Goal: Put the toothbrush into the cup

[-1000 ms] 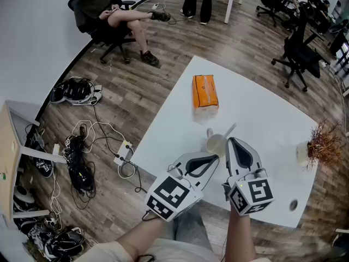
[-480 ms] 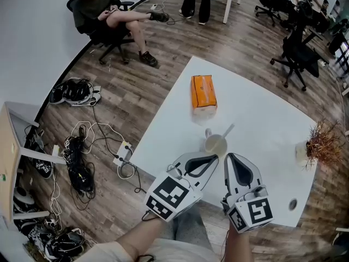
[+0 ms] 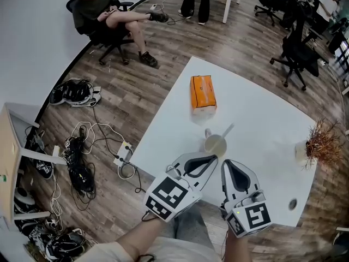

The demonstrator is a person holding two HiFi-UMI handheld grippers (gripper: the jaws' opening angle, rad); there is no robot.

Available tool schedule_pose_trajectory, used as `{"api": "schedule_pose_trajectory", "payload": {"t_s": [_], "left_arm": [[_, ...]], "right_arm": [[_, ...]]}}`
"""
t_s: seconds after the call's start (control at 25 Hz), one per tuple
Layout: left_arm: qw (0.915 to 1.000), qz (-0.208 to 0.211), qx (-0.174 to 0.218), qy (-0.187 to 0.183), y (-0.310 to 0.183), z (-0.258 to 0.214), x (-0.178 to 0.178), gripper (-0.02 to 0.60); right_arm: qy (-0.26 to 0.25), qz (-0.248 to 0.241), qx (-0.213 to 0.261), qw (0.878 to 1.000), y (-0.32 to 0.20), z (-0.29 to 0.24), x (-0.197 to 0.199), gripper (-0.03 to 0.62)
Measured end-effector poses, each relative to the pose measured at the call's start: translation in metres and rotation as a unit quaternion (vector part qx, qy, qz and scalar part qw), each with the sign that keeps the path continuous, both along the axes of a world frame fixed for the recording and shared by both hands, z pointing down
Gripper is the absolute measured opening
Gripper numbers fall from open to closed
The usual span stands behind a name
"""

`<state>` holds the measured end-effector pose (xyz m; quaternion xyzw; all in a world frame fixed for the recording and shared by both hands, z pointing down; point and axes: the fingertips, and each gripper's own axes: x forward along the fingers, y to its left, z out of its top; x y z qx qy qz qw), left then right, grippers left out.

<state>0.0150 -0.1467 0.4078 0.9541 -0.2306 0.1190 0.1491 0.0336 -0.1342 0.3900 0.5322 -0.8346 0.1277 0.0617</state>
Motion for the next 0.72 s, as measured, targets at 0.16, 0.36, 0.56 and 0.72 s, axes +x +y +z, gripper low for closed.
{"api": "schedule_pose_trajectory", "payload": {"t_s": [0.16,0.36,0.56,0.72], "left_arm": [[1.0,-0.006,0.0,-0.002,0.0002,-0.0003,-0.0015,0.006],[0.9999,-0.013,0.004,-0.001,-0.0009,-0.0002,0.0004,0.006],[0.9998,-0.018,0.01,0.002,-0.0017,-0.0017,0.0044,0.006],[0.9996,-0.02,0.012,0.013,-0.0005,-0.0026,0.0063,0.006]], "right_arm": [[-0.002,-0.005,0.002,1.0,0.0002,-0.0016,0.0003,0.018],[-0.002,-0.017,0.004,1.0,-0.0006,0.0014,0.0,0.018],[0.001,-0.033,0.008,0.999,-0.0017,0.0011,0.0013,0.018],[0.002,-0.048,0.006,0.999,0.0002,0.0028,-0.003,0.018]]}}
